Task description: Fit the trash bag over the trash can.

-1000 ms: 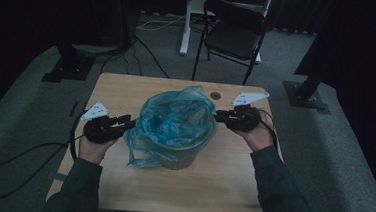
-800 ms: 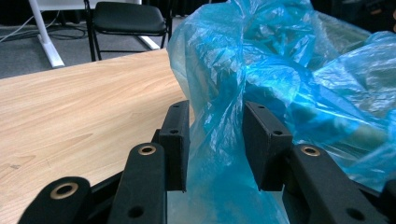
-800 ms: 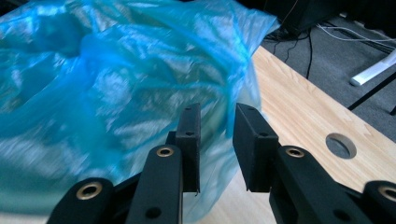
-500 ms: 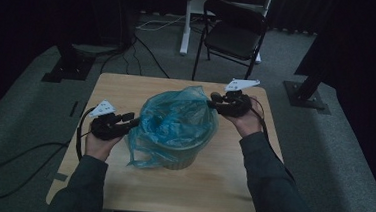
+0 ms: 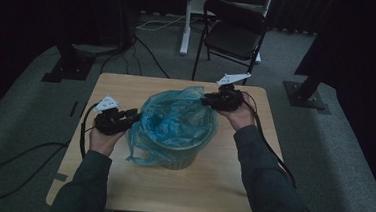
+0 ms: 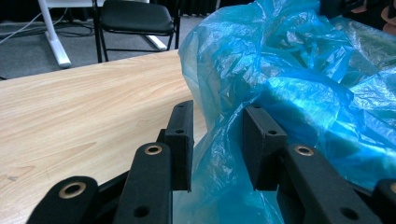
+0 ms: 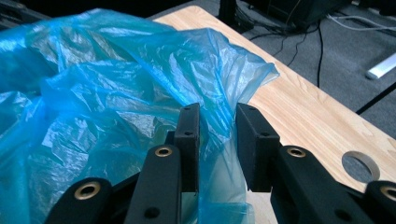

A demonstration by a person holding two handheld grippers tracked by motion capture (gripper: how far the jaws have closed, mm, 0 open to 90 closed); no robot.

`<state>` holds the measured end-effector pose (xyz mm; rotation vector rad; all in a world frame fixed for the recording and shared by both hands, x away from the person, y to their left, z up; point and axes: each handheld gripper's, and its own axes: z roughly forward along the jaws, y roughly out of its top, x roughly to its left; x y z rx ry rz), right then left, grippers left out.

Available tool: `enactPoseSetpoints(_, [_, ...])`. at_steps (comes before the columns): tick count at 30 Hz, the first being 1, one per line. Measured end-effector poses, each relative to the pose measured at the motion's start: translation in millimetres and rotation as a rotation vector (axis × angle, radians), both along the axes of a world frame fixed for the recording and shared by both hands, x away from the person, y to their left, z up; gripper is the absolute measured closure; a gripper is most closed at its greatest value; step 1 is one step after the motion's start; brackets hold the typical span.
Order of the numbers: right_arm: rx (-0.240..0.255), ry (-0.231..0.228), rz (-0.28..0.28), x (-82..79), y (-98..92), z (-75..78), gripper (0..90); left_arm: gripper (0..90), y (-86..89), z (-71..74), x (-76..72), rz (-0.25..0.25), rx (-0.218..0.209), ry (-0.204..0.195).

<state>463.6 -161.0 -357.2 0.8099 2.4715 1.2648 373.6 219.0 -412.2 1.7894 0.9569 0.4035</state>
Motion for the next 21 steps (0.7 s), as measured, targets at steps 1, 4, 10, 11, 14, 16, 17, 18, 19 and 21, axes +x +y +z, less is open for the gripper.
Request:
enactPoseSetpoints(1, [-0.004,0.000,-0.004,0.3,0.1,-0.4,71.2,66.4,-0.2,0.3,0.6,0.001,-0.001,0.001])
enactPoseSetpoints(4, [-0.002,0.011,-0.007,1.5,0.1,-0.9,71.1,67.3,-0.7,0.9,2.8,0.001,-0.010,0.002])
enactPoseSetpoints(10, [-0.009,0.046,0.013,0.7,3.2,-4.4,73.5,68.4,-1.4,1.1,5.4,-0.006,-0.015,0.004])
enactPoseSetpoints(11, [-0.018,0.047,0.013,0.1,3.4,-4.7,73.5,68.7,-1.2,1.0,5.5,-0.009,-0.016,0.005])
enactPoseSetpoints(14, [-0.025,0.060,0.013,-1.2,2.1,-5.6,74.6,69.2,-0.7,0.7,5.1,-0.018,-0.020,0.007])
enactPoseSetpoints(16, [-0.016,0.071,0.018,-3.4,0.2,-5.8,74.5,69.9,-0.4,0.5,4.2,-0.028,-0.026,0.008])
enactPoseSetpoints(17, [-0.012,0.076,0.022,-4.9,-1.0,-5.9,74.2,69.9,-0.2,0.3,3.8,-0.034,-0.027,0.007])
enactPoseSetpoints(18, [-0.011,0.078,0.029,-6.4,-2.2,-5.9,73.9,69.9,-0.1,0.4,3.5,-0.037,-0.026,0.007])
enactPoseSetpoints(19, [-0.011,0.081,0.037,-7.9,-3.3,-5.6,73.5,69.9,-0.1,0.5,3.4,-0.039,-0.024,0.006])
enactPoseSetpoints(21, [-0.016,0.075,0.044,-10.6,-4.9,-4.5,71.1,69.9,0.0,1.1,3.9,-0.036,-0.020,0.005])
